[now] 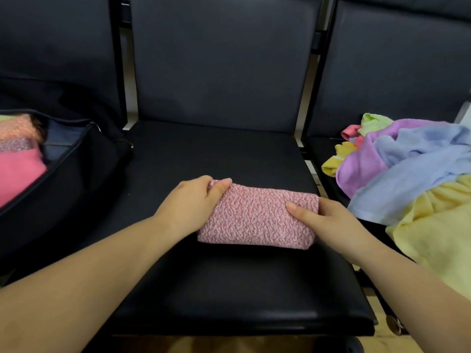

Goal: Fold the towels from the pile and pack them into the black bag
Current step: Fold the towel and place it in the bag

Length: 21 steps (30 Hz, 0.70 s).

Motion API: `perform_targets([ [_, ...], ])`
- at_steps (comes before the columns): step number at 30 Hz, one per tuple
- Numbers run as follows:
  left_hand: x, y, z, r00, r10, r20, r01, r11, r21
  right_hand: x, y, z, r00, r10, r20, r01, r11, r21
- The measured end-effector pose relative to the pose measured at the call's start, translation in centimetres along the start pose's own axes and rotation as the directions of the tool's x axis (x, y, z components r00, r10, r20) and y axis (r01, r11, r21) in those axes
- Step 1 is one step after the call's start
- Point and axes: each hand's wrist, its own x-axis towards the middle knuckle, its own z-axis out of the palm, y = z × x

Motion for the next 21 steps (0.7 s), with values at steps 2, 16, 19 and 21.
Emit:
perform_targets([
  [2,0.7,-0.3,0.5,0.995,-0.088,0.046,0.085,0.994,0.065,0.8,0.5,0.4,0.992,0.013,-0.123,-0.029,0.991,-0.130],
  [16,-0.5,-0.1,-1.1,0.893,-0.302,0.333,0.233,0.945,0.230,1.5,-1.4,2.3,0.999,0.025,-0.023,-0.034,0.795,-0.606],
  [19,-0.8,-0.3,-1.4,0.866,-0.339,0.367,0.306,0.941,0.148,0.6,-1.8,3.1,0.999,0.028,-0.030,-0.041,0.764,-0.644],
  [21,-1.1,-0.5,-1.8,0.867,-0.345,0.359,0.364,0.931,0.015,0.1,-1.8,3.5,0.999,0.004,-0.052,-0.037,0.755,-0.654],
])
